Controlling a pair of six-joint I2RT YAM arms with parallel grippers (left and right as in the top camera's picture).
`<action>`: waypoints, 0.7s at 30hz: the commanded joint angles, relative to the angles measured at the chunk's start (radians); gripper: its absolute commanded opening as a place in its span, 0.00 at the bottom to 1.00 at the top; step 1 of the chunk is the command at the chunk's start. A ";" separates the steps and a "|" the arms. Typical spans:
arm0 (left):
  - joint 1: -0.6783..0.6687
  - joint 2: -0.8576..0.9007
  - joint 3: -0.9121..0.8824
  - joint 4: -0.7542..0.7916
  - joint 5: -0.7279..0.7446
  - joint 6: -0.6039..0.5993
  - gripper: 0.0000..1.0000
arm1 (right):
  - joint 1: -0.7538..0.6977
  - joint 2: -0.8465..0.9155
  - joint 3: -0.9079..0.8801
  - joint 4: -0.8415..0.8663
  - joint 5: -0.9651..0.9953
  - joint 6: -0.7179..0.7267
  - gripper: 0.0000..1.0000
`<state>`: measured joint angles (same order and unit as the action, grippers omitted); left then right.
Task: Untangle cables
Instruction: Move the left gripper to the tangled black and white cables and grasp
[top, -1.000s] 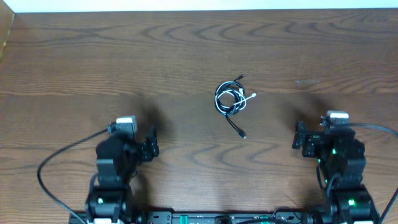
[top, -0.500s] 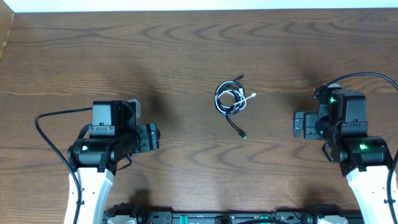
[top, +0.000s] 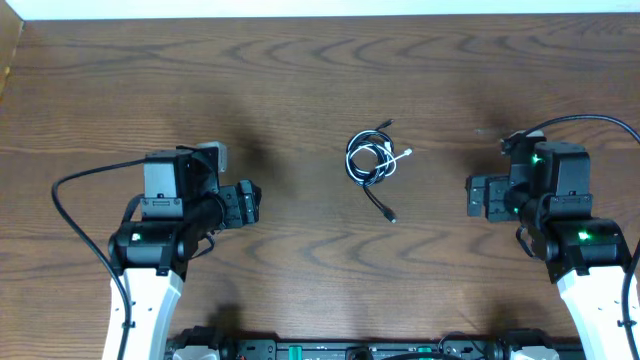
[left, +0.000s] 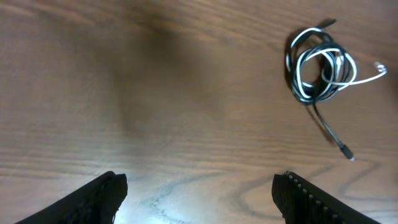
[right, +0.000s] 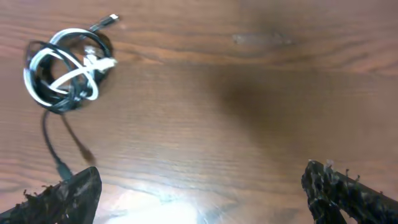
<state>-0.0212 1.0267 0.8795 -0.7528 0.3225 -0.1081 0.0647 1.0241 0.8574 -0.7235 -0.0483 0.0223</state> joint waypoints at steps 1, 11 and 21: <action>0.003 0.056 0.115 -0.003 0.028 -0.002 0.81 | -0.005 -0.001 0.022 0.029 -0.082 -0.012 0.99; -0.150 0.370 0.374 0.028 -0.033 0.055 0.80 | -0.005 -0.001 0.022 0.035 -0.082 -0.012 0.99; -0.363 0.628 0.400 0.303 -0.053 0.069 0.80 | -0.005 -0.001 0.022 0.033 -0.082 -0.012 0.99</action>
<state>-0.3294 1.5837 1.2598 -0.4801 0.2817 -0.0517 0.0647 1.0256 0.8577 -0.6907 -0.1211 0.0177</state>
